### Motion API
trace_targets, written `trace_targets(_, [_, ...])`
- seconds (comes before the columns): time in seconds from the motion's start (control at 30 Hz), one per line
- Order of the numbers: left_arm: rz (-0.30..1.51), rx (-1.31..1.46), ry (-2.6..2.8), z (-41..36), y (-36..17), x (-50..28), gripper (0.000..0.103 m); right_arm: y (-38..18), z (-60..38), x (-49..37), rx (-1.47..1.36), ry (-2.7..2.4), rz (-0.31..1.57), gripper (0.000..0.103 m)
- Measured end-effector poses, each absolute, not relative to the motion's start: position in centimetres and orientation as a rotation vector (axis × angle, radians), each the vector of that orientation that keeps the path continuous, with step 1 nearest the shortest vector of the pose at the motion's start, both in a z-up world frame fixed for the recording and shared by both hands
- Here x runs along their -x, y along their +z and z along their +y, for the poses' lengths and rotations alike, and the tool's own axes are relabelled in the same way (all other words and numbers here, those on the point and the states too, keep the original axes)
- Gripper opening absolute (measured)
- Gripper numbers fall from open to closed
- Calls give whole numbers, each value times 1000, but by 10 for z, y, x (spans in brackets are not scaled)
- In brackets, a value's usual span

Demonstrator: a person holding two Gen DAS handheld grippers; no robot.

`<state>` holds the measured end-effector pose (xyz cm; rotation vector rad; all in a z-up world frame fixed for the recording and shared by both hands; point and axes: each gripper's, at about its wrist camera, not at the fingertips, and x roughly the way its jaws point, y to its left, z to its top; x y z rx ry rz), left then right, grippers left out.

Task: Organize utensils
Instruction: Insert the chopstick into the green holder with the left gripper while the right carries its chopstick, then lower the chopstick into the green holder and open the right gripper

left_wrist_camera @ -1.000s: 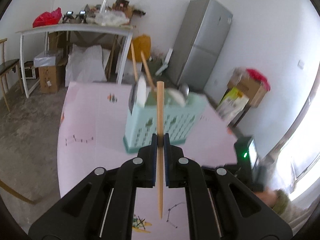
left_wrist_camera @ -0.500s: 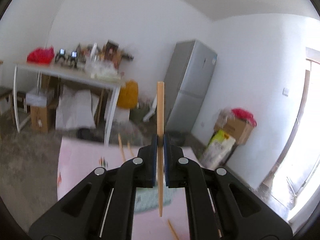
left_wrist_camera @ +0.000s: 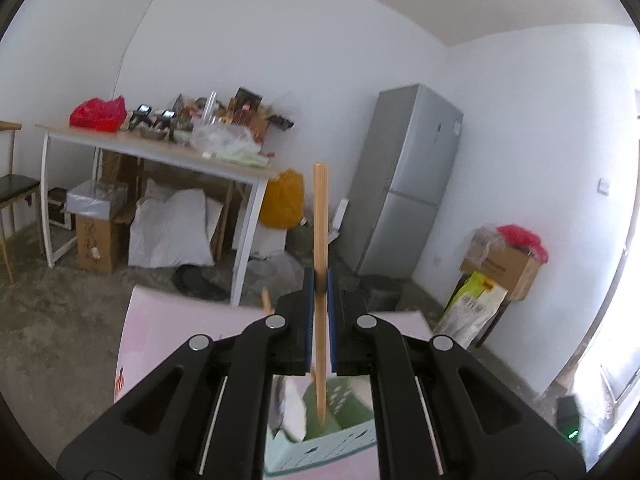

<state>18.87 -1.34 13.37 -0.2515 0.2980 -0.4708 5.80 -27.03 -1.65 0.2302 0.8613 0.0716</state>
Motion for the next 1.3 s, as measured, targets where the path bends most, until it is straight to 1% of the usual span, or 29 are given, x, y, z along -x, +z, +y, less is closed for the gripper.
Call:
trace_targets(0.1, [356, 279, -476, -11, 117, -189, 5, -11, -270, -57, -223, 72, 849, 7])
trace_targets(0.23, [374, 308, -483, -2, 106, -179, 6, -2, -272, -56, -221, 73, 828, 7])
trace_targets(0.37, [384, 325, -481, 8, 99, -166, 15, 15, -273, -54, -223, 79, 789, 7])
trace_targets(0.63, [387, 315, -481, 20, 91, -141, 24, 61, -270, -51, -199, 112, 677, 7])
trace_targets(0.8, [418, 316, -471, 29, 78, -127, 31, 108, -265, -58, -209, 204, 555, 7])
trace_targets(0.87, [438, 306, -465, 29, 72, -123, 37, 129, -261, -62, -214, 258, 496, 7])
trace_targets(0.93, [464, 297, -462, 30, 63, -119, 39, 149, -255, -65, -202, 297, 439, 7])
trace_targets(1.13, [514, 297, -452, 34, 44, -110, 41, 196, -223, -80, -112, 391, 316, 7])
trace_targets(1.3, [523, 289, -445, 37, 40, -111, 41, 211, -196, -99, -18, 419, 264, 7])
